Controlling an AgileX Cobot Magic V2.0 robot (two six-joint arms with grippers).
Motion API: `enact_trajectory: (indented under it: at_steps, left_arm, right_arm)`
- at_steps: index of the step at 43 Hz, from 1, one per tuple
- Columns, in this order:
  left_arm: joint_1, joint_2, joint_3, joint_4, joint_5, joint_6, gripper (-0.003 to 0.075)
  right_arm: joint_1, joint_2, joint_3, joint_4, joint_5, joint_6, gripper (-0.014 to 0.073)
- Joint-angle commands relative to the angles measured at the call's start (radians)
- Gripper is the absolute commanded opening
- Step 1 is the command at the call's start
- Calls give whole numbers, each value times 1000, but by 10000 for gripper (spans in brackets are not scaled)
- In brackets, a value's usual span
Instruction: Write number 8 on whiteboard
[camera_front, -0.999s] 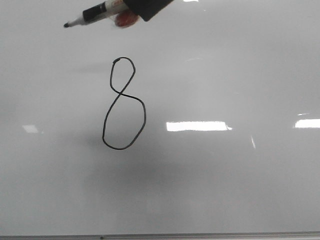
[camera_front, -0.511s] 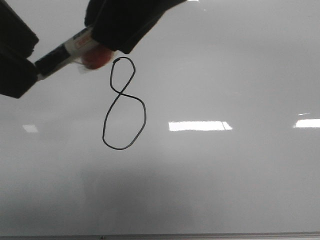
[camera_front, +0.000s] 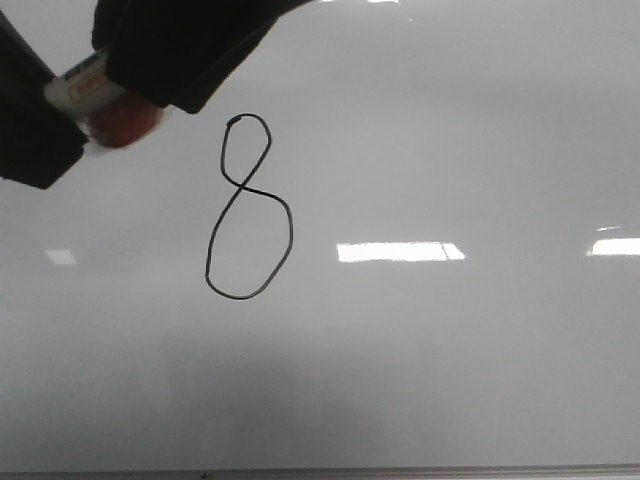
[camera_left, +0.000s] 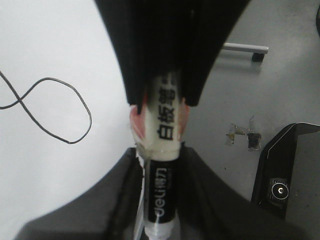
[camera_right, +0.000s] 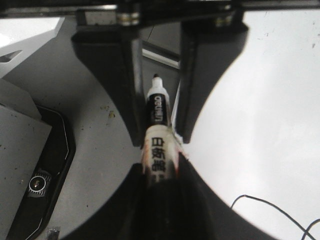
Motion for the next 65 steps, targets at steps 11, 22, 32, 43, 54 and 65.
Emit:
enact_trajectory:
  at_steps: [11,22,32,43,54,65]
  left_arm:
    - [-6,-7,-35,-36,-51,-2,-20]
    - [11,-7,-35,-36,-34,-52,-20]
    - [149,-7,-9,-36,-61,-235,-20]
    - [448,-7,94,-36,-183,-462,-21]
    - [633,-7,142,-97,-307,-485,-21]
    - [635,73,144,-100,-503,-487,-21]
  right_arm:
    - [3,-39,-36,62,-69,17,78]
    - [-16,-66,-36,54,-112,144,465]
    - [-191,-232,69,54,-115,324,464]
    - [-454,-639,463,54,-268,550,464]
    - [-691,-1112,809,54,-426,715,328]
    - [-729,-1259,910,54,-412,717,-64]
